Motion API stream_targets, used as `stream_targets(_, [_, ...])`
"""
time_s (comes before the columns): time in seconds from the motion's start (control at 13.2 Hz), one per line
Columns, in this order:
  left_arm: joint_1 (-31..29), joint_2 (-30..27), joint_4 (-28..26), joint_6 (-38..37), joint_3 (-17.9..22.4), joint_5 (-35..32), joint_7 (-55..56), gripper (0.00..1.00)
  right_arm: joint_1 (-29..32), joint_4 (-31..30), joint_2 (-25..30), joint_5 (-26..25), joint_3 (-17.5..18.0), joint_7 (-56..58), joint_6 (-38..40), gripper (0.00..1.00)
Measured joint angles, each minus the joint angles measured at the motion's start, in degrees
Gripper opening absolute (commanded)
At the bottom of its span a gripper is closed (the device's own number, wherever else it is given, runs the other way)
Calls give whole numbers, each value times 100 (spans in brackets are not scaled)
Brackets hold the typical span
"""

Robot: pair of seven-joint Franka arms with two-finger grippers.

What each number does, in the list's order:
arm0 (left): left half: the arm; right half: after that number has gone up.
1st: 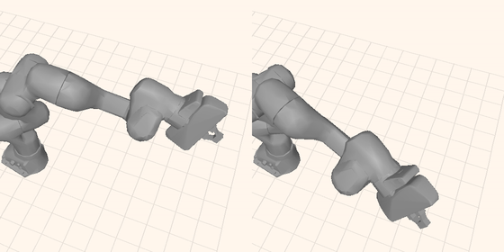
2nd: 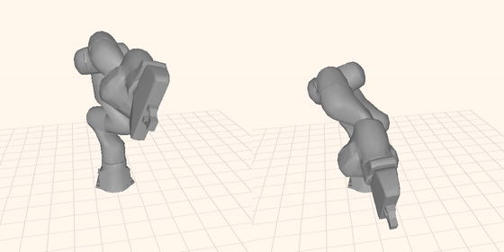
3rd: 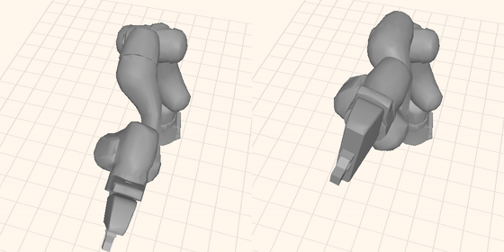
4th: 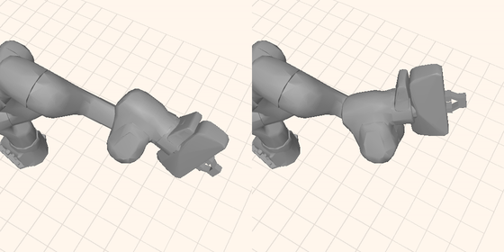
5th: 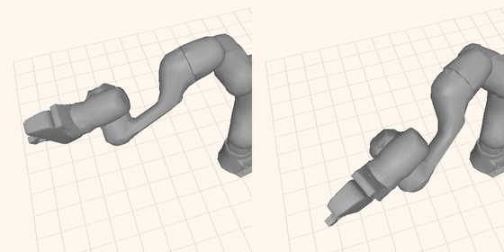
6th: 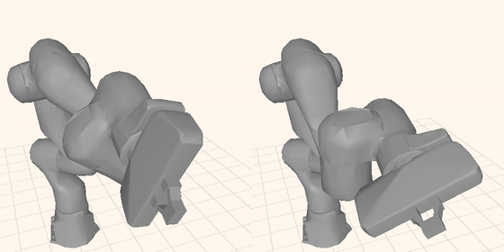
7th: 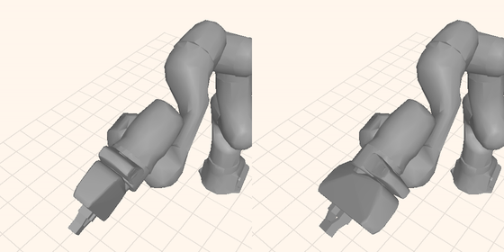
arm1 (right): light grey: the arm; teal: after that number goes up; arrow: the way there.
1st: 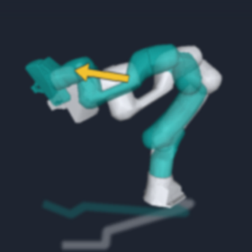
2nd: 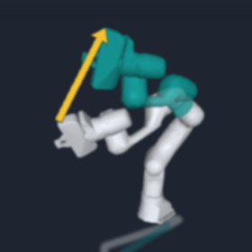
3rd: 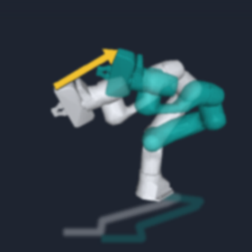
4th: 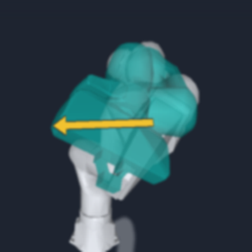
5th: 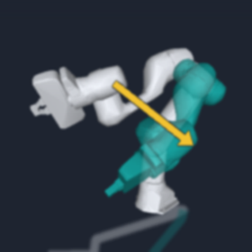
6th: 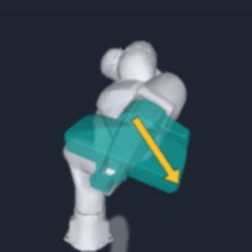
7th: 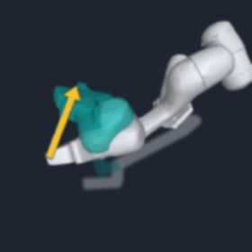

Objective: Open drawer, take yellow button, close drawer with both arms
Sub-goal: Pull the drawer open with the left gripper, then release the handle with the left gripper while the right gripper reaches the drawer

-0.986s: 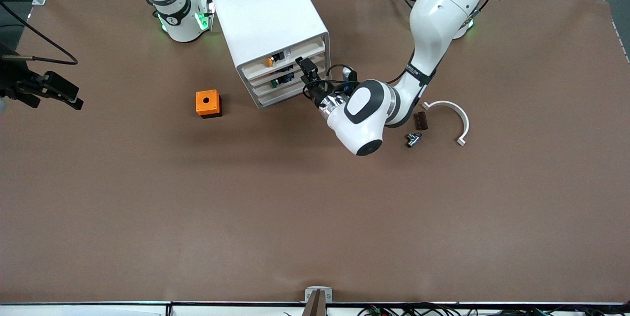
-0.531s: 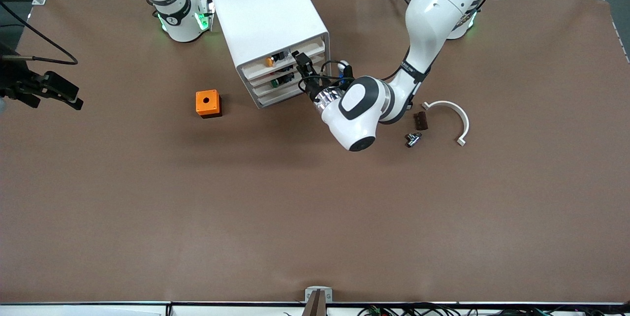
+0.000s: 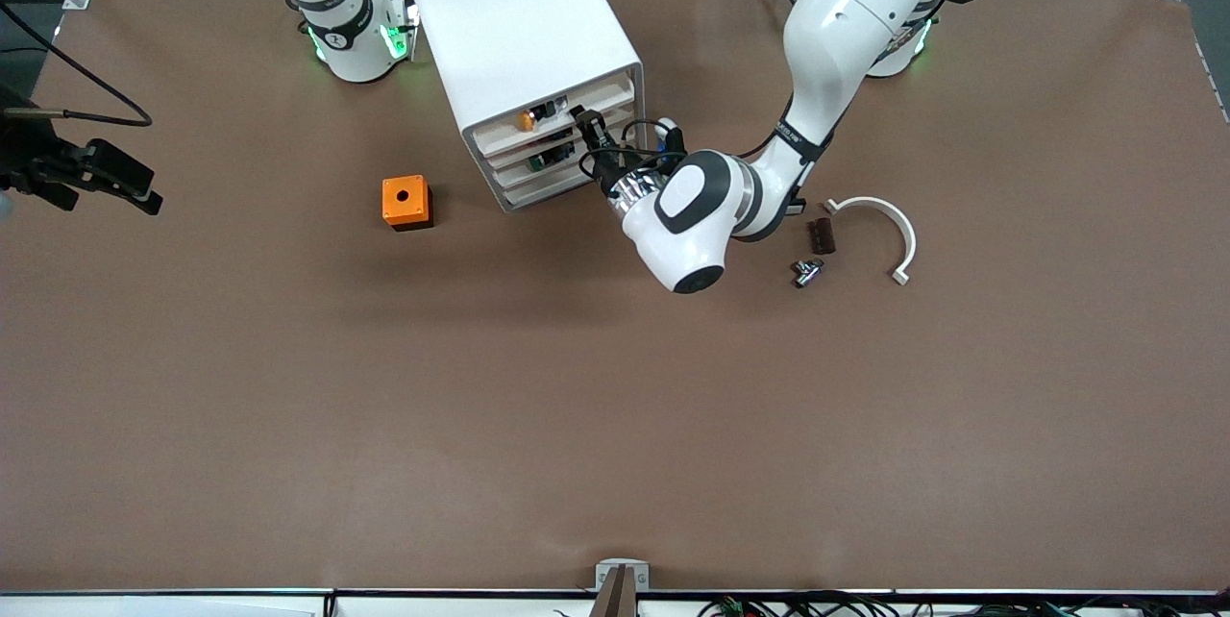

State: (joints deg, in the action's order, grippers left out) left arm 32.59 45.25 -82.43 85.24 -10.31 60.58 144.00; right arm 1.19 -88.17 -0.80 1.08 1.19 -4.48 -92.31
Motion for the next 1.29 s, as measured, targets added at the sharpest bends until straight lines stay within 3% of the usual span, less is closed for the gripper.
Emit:
stream_targets(0.23, [-128, 1, 41, 7, 35, -2, -65, 1, 0, 0, 0, 0, 0, 0, 0, 100])
stream_targets(0.53, [-847, 4, 278, 8, 106, -100, -457, 4, 0, 0, 0, 0, -1, -1, 0, 100])
stream_targets(0.61, [-932, 9, 299, 23, 107, -109, -535, 10, 0, 0, 0, 0, -1, -1, 0, 100])
stream_targets(0.68, [-939, 17, 309, 46, 108, -108, -591, 25, 0, 0, 0, 0, -1, -32, 0, 100])
stream_targets(0.76, [-927, 18, 320, 69, 108, -108, -648, 56, 0, 0, 0, 0, 1, -136, 0, 100])
stream_targets(0.83, [-923, 18, 337, 81, 108, -108, -797, 97, -2, 0, 0, 3, 12, -365, 0, 100])
stream_targets(1.06, [-926, 18, 412, 82, 154, -107, -973, 99, -159, 0, 0, 47, 55, -1525, -11, 100])
stream_targets(1.29, [-929, 16, 577, 82, 453, -107, -1027, 99, -380, 0, 0, 332, 73, -2607, -61, 100])
